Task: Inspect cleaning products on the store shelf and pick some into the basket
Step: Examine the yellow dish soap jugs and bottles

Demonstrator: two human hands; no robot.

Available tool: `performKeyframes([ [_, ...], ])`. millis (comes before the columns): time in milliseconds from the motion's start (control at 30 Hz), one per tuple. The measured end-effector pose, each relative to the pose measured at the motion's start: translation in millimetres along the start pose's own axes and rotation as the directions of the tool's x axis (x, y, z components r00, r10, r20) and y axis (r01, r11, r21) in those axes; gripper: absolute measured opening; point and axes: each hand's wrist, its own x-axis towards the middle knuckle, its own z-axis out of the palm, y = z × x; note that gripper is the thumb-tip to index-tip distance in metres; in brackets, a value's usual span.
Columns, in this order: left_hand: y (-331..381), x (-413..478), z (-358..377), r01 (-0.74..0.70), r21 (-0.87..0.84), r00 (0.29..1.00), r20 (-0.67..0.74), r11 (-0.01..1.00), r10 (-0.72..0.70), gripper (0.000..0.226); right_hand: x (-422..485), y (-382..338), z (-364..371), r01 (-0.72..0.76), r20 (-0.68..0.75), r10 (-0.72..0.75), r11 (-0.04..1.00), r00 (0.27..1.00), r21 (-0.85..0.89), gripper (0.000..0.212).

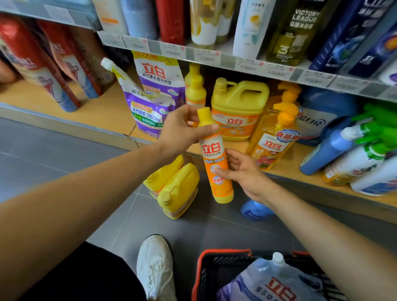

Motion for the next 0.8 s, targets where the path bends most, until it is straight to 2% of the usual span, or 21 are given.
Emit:
performKeyframes([
  [67,-1,2,-6,0.041,0.027,0.999,0.032,0.999,-0.042,0.055,5,-1,5,0.057,-0.027,-0.057,0.998,0.998,0.000,0.055],
  [133,-6,2,-11,0.115,0.092,0.981,0.145,0.989,-0.128,0.055,10,-1,10,0.097,-0.037,-0.097,0.995,0.995,-0.002,0.057],
  [200,-13,2,-12,0.130,0.121,0.966,0.208,0.984,-0.154,0.053,17,0,15,0.102,-0.061,-0.103,0.995,0.993,-0.012,0.063],
  [333,-16,7,-18,0.067,0.155,0.987,0.135,0.986,-0.088,0.055,36,2,18,0.114,-0.031,-0.119,0.986,0.992,-0.119,0.060],
  [467,-18,18,-25,0.044,0.181,0.999,-0.031,0.983,-0.039,0.060,60,10,-1,0.077,-0.035,-0.101,0.901,0.994,-0.427,0.068],
  [533,-18,25,-26,0.008,0.205,0.993,-0.120,0.979,0.017,0.059,72,18,-15,0.035,-0.048,-0.085,0.774,0.995,-0.633,0.074],
  [633,-19,35,-28,-0.050,0.250,0.975,-0.197,0.967,0.102,0.057,82,32,-25,-0.042,-0.019,0.058,0.421,0.998,-0.906,0.081],
  [733,-27,45,-29,-0.073,0.311,0.968,-0.205,0.948,0.142,0.059,88,46,-22,-0.026,-0.002,0.129,0.184,0.992,-0.983,0.082],
  [800,-34,49,-28,-0.070,0.360,0.967,-0.205,0.930,0.152,0.061,89,50,-20,-0.025,-0.011,0.121,0.110,0.993,-0.994,0.082],
])
